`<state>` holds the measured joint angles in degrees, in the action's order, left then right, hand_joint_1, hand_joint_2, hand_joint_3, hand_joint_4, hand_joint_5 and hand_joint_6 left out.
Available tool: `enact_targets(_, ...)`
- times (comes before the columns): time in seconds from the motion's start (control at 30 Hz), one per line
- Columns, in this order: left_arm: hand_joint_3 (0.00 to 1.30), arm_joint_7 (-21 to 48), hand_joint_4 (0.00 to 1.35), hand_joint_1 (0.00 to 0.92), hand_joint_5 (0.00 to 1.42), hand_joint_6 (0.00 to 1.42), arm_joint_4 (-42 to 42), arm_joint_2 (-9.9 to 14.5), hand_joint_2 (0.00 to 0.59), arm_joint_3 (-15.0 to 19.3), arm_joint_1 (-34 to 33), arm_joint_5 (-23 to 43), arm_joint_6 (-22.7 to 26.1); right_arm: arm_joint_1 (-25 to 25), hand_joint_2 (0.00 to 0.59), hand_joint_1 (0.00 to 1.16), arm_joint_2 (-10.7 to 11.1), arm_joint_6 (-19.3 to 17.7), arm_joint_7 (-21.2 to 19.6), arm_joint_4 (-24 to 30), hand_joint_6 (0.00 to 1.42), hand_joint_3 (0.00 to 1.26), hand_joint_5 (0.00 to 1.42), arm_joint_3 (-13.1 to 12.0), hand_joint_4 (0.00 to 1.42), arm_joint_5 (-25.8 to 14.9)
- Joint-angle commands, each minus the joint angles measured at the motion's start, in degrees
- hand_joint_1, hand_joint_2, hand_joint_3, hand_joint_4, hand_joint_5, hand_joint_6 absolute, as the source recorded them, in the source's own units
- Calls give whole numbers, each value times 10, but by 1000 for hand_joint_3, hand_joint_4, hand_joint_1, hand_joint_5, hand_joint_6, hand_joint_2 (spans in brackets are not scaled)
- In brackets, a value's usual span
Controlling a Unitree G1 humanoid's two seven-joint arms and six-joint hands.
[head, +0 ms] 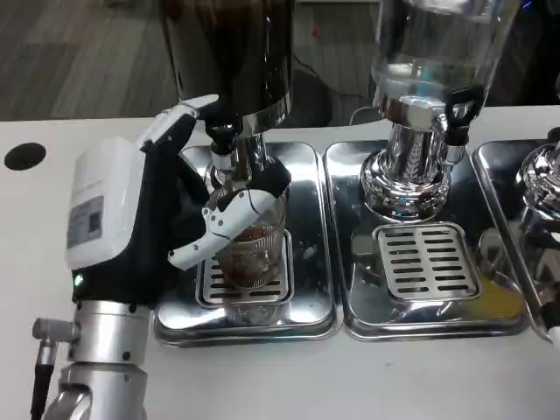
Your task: Grasp the cup under the faucet to collect the drink, then remove the cup.
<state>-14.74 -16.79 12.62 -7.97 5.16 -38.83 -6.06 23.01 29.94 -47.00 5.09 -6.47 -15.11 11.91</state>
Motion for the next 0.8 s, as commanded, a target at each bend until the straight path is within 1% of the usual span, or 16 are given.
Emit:
enact_targets(0.03, 404, 11, 386, 82, 927, 1135, 7, 4, 77, -9, 14, -3, -4, -3, 404, 412, 6, -1, 6, 4, 0, 222, 97, -3, 98, -5)
enact_targets(0.53, 404, 12, 385, 82, 927, 1135, 7, 4, 77, -10, 11, -2, -5, 1, 404, 412, 5, -1, 6, 5, 0, 222, 97, -4, 98, -5)
enact_targets(0.6, 298, 10, 265, 82, 895, 1135, 7, 2, 77, -8, 10, 0, -6, 2, 404, 412, 5, -1, 7, 5, 0, 222, 97, -4, 98, -5)
enact_targets(0.63, 230, 5, 183, 72, 868, 1120, 7, 0, 67, -4, 9, 7, -10, 2, 404, 412, 5, -1, 7, 6, 0, 222, 97, -4, 98, -6)
enact_targets(0.67, 205, 1, 145, 59, 853, 1102, 7, -2, 62, 2, 7, 15, -13, 2, 404, 412, 5, -1, 8, 6, 0, 222, 97, -3, 98, -6)
enact_targets(0.77, 178, -4, 110, 44, 825, 1078, 2, -4, 56, 17, 3, 34, -19, 0, 404, 412, 4, 1, 10, 6, 0, 222, 97, -1, 98, -6)
enact_targets(0.8, 169, -7, 100, 36, 779, 1074, 0, -6, 54, 23, 5, 42, -24, 0, 404, 412, 3, 1, 10, 5, 0, 222, 97, -1, 98, -7)
